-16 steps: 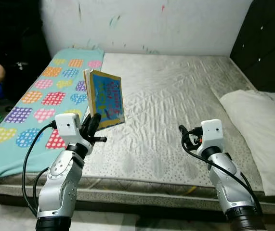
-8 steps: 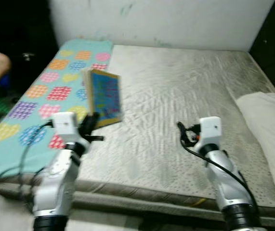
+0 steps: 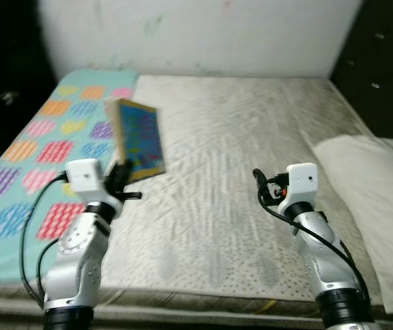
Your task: Clean up the room
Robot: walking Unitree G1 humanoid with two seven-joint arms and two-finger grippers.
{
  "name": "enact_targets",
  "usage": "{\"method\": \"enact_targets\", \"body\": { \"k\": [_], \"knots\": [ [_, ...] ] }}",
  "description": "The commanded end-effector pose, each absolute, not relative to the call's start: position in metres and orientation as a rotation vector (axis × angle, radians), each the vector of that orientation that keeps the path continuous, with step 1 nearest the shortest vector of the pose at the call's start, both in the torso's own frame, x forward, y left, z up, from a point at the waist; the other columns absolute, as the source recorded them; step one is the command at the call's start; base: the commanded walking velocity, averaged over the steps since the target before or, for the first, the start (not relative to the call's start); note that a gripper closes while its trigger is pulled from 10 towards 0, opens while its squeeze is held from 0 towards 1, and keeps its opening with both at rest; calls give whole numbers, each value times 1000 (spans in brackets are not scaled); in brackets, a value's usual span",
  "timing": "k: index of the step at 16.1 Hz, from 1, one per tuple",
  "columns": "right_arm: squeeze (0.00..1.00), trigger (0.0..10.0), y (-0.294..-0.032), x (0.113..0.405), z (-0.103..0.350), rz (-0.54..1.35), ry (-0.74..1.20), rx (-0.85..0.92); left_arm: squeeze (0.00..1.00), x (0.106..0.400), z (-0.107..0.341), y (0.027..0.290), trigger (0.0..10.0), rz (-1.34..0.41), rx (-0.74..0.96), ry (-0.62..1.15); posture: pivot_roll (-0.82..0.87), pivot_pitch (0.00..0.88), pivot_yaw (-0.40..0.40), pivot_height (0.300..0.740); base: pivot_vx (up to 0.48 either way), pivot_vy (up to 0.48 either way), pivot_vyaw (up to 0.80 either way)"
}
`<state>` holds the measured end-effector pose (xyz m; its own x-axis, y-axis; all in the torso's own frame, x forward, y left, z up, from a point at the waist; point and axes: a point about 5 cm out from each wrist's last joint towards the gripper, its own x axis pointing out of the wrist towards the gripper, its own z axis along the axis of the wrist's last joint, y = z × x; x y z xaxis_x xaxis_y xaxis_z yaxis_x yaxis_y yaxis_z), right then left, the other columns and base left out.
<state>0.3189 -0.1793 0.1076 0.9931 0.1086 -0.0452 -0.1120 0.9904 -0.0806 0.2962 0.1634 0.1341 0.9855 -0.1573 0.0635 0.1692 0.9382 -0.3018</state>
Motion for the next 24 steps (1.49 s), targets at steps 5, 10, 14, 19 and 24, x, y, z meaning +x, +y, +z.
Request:
{"method": "enact_targets", "body": {
  "k": [5, 10, 14, 19, 24],
  "knots": [
    [0, 10000, -179, 318, 108, 118, 34, -89, 0, 298, 141, 153, 10000, -206, -301, -58, -50, 0, 13, 740, 0, 0, 0],
    [0, 10000, -177, 318, 109, 129, 29, -82, 0, 297, 141, 152, 10000, -208, -305, -59, -49, 0, 10, 740, 0, -365, 0],
    [0, 10000, -177, 318, 109, 129, 27, -79, 0, 297, 141, 151, 10000, -218, -307, -57, -53, 0, 11, 740, 0, -408, 0],
    [0, 10000, -179, 320, 112, 111, 14, -71, 0, 297, 140, 149, 10000, -224, -307, -55, -51, 0, 8, 740, 0, -422, 0],
    [0, 10000, -180, 321, 110, 104, 17, -55, 0, 296, 138, 148, 10000, -221, -318, -54, -46, 0, 0, 740, 0, -338, 0]
  ]
}}
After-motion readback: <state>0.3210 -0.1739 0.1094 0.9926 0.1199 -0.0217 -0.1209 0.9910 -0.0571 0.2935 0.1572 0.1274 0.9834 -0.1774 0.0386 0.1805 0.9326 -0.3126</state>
